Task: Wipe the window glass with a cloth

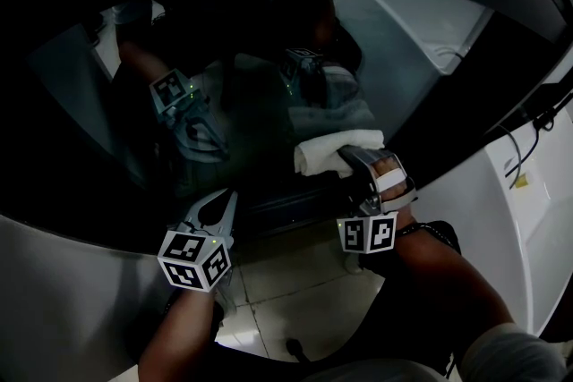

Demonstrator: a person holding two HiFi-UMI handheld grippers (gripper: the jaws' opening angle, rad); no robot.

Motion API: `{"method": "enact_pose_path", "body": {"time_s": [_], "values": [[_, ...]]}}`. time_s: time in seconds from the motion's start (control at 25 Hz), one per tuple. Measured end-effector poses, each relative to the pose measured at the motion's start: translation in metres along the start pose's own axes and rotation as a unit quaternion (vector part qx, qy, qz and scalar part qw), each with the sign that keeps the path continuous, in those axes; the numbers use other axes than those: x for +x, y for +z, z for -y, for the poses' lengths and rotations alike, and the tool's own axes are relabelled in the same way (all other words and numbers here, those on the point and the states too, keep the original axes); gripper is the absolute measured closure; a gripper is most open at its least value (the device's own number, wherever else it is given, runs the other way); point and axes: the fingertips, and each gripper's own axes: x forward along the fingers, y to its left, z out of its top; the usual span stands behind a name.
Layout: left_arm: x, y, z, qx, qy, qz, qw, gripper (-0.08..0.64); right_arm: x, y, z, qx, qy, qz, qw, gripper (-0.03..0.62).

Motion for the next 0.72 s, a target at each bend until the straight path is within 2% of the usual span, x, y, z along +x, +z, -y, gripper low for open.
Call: {"method": "enact_pose_path", "body": {"time_s": [0.4,0.72], "values": [[-0.001,0.004,0.004,0.000,0.000,0.002,1.0000,0.543,0.002,-0.004,-0.016,-0.007,0.028,-0.005,1.000,0.509],[-0.003,0.003,0.009,0.002,-0.004,0.005,1.0000,0.543,0.002,-0.009,-0.042,-0.019,0.071,-0.019,0.997,0.511]]}}
